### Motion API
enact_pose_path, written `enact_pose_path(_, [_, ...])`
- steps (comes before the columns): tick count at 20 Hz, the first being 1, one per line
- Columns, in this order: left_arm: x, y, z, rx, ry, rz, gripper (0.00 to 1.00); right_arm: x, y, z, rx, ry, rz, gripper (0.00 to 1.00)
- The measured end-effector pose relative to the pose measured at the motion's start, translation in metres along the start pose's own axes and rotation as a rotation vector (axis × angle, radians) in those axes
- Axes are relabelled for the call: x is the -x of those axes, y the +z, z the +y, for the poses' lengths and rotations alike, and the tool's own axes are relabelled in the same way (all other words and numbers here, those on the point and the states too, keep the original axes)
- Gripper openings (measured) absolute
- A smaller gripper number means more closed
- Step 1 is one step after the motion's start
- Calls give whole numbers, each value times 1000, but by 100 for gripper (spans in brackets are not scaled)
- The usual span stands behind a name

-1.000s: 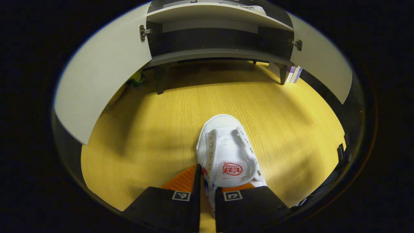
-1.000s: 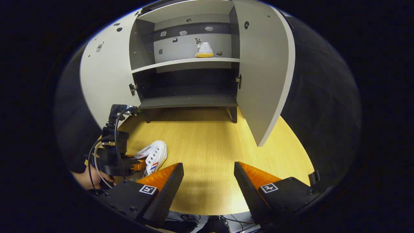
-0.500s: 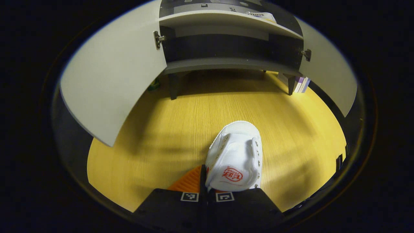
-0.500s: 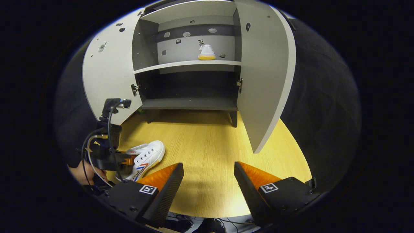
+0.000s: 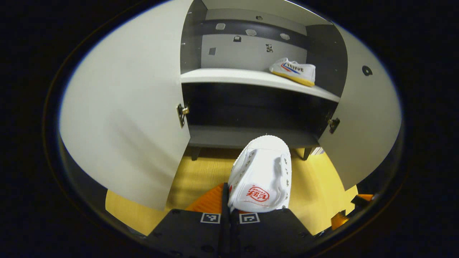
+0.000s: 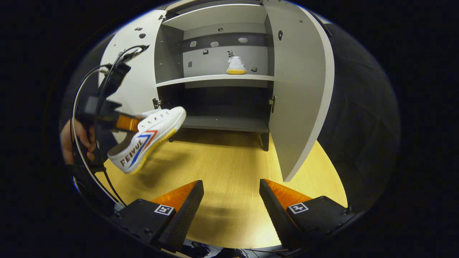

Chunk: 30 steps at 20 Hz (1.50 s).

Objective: Grab one shoe with the right hand and put it into the shoe cabinet, grab the other shoe with the left hand and put it into the shoe cabinet; then close the right door with the right hand and the left door with the left hand.

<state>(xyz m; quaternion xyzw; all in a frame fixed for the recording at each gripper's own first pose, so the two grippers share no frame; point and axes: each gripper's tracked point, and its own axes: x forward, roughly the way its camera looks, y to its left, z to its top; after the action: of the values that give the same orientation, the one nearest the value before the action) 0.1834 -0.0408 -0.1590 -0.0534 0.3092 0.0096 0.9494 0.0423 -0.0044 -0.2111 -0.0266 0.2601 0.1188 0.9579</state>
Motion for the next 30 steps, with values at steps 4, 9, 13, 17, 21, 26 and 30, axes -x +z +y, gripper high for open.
enact_pose_path(4, [9, 90, -7, -40, 12, -99, 5, -10, 0, 0, 7, 33, -15, 99])
enact_pose_path(9, [-10, 192, -2, -64, 58, -180, 5, -23, 5, 16, 22, 110, -33, 99])
enact_pose_path(13, [-52, 267, 4, -38, 96, -215, 5, -24, 13, 23, -7, 162, -34, 100])
enact_pose_path(17, [-104, 305, 1, -114, 109, -156, 5, -19, 12, 26, 49, 192, -45, 99])
enact_pose_path(21, [-148, 322, -1, -156, 113, -69, 5, -17, 6, 16, 46, 178, -34, 99])
enact_pose_path(26, [-185, 316, 1, -221, 136, 40, 5, -16, -1, -3, 28, 128, -17, 99])
enact_pose_path(30, [-190, 311, -3, -275, 135, 88, 5, -13, -6, -12, 33, 98, -6, 99])
